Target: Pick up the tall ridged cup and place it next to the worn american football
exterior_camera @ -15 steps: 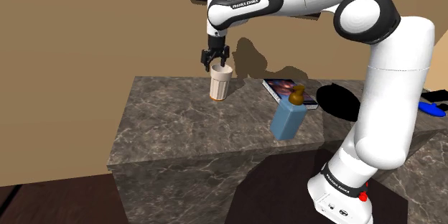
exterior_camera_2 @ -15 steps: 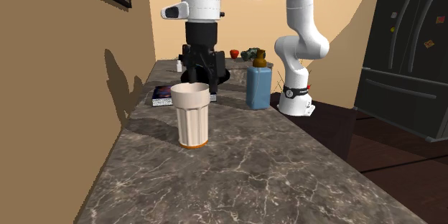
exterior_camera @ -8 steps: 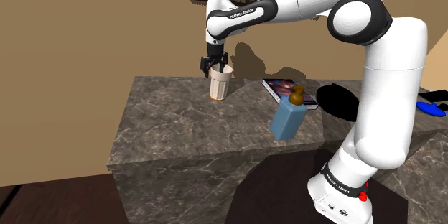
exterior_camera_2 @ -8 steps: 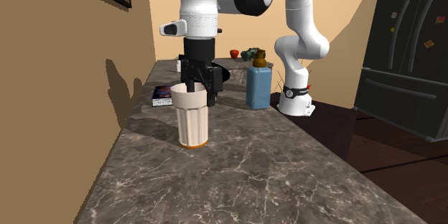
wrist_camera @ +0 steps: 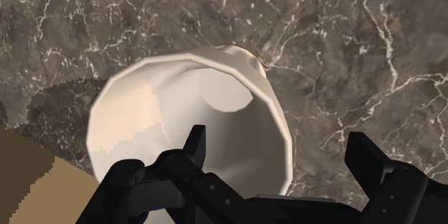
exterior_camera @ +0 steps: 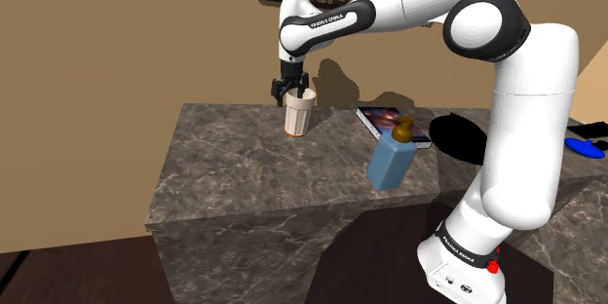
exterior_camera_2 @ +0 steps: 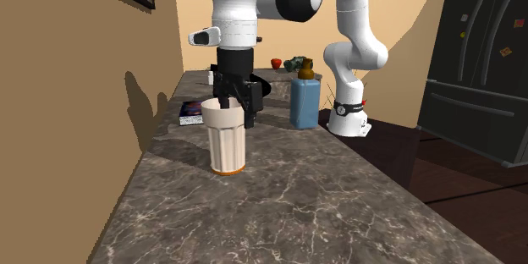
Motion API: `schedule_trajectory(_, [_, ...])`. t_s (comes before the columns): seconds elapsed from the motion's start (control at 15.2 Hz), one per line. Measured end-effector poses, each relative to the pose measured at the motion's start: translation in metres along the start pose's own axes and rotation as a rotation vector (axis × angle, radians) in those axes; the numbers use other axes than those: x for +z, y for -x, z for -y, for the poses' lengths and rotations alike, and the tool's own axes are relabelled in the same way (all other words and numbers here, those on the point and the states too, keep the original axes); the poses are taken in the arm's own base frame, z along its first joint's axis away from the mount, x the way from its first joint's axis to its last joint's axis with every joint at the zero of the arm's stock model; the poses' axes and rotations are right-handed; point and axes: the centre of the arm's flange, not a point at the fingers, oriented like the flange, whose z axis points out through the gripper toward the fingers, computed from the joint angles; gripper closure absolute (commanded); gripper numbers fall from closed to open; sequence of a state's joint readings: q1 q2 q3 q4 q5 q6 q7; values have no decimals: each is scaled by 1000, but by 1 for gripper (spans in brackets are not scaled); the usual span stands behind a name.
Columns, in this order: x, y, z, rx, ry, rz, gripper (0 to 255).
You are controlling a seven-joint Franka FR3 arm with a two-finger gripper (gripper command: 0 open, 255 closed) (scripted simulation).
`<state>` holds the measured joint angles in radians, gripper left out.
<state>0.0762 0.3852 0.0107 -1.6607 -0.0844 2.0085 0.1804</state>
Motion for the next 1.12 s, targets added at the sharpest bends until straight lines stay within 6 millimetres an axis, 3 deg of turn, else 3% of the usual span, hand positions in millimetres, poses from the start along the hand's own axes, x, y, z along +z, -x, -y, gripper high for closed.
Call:
schedule_trajectory(0.66, [-1, 0, 0, 0, 0, -1, 255])
schedule_trajectory(1.12, [-31, 2, -2, 0, 0, 1, 255])
